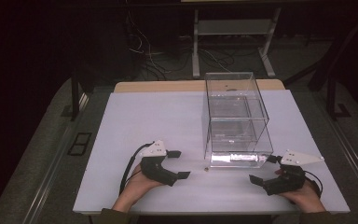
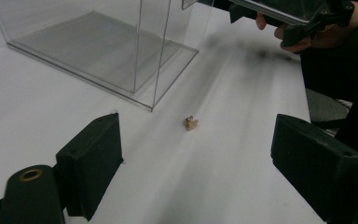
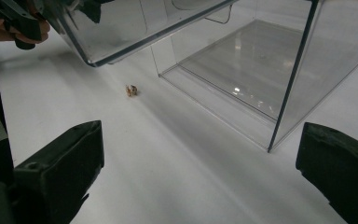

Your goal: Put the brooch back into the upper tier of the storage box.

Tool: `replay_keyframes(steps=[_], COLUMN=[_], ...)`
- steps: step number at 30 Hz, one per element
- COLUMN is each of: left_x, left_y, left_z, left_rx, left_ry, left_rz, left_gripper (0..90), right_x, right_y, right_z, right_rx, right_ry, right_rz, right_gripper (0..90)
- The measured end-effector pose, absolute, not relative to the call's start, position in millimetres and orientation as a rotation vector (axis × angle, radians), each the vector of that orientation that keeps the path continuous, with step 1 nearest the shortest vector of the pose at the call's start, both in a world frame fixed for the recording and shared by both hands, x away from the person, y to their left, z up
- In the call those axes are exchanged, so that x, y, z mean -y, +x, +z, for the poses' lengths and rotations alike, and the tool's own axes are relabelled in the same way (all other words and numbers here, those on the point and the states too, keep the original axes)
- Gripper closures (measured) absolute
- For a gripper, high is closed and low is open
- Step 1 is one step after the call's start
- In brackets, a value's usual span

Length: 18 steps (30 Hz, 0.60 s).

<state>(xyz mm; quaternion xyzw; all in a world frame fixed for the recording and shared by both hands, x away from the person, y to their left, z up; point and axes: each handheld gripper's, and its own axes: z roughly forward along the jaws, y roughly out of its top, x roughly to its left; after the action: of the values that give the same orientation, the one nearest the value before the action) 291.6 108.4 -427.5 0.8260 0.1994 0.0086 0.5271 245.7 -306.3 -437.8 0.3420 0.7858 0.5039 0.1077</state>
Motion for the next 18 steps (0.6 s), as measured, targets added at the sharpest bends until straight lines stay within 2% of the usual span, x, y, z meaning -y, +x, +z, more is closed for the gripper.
replay_keyframes(steps=[18], left_x=[-86.6], left_y=[299.9], left_z=[-426.7], left_rx=[-0.412], left_ry=[1.984], left_rz=[-0.008], left_gripper=[39.3], right_x=[307.6], right_y=[245.7], right_z=[-437.4], right_rx=[-2.311], right_ry=[1.008], right_rz=[1.484], right_gripper=[0.8])
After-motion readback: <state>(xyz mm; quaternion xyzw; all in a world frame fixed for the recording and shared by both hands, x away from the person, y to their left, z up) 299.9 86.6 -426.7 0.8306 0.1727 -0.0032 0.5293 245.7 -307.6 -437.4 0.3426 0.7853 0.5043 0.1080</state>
